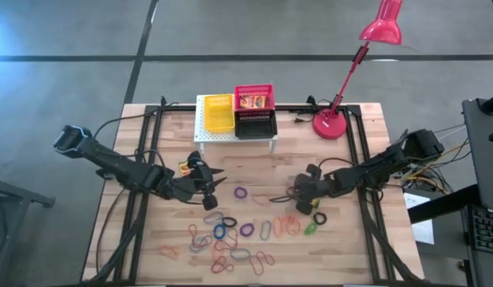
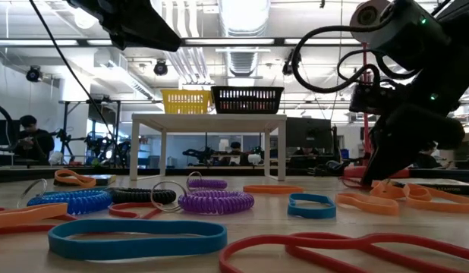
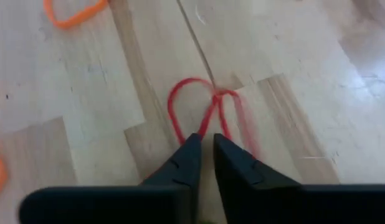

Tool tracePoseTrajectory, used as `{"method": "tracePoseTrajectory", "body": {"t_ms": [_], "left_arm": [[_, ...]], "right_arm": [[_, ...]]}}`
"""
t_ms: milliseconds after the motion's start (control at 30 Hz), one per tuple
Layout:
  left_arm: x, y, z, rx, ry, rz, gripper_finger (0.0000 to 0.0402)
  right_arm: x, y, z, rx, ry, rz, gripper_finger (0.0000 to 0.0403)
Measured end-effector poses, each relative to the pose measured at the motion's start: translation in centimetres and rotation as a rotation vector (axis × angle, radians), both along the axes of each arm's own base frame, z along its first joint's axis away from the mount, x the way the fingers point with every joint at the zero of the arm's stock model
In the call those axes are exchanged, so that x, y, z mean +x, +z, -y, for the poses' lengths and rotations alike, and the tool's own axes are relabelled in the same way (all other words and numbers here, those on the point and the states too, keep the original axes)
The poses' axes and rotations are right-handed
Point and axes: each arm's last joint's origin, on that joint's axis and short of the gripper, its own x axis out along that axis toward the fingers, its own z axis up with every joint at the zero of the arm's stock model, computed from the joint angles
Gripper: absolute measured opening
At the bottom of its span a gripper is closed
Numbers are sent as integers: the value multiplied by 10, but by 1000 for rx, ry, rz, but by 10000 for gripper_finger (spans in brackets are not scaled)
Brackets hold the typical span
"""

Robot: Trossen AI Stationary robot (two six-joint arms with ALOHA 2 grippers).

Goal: Pick & Place Office Desk Supplies
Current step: Put the red rubber band into the black bin on the shelf

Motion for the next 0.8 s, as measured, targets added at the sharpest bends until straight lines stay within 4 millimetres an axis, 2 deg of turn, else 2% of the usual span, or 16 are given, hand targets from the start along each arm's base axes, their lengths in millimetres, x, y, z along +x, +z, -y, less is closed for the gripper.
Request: {"method": "tracePoseTrajectory", "body": {"t_ms": [167,333,500,667,800], "left_arm": [[0,0,0,0,0,0,122],[0,0,0,0,-1,0,122],[0,0,0,2,-1,-4,122],[-1,-2,0,-4,6,-19,122],[-2,-5,0,-6,7,-23,122]], "right_arm": [[8,5,-1,-29,46,78,9],[31,32,-5,-69,113,250,8],[55,74,-4,-94,126,365,8],[56,90,3,-75,59,174,9],[47,86,5,-12,-10,-8,32]]}}
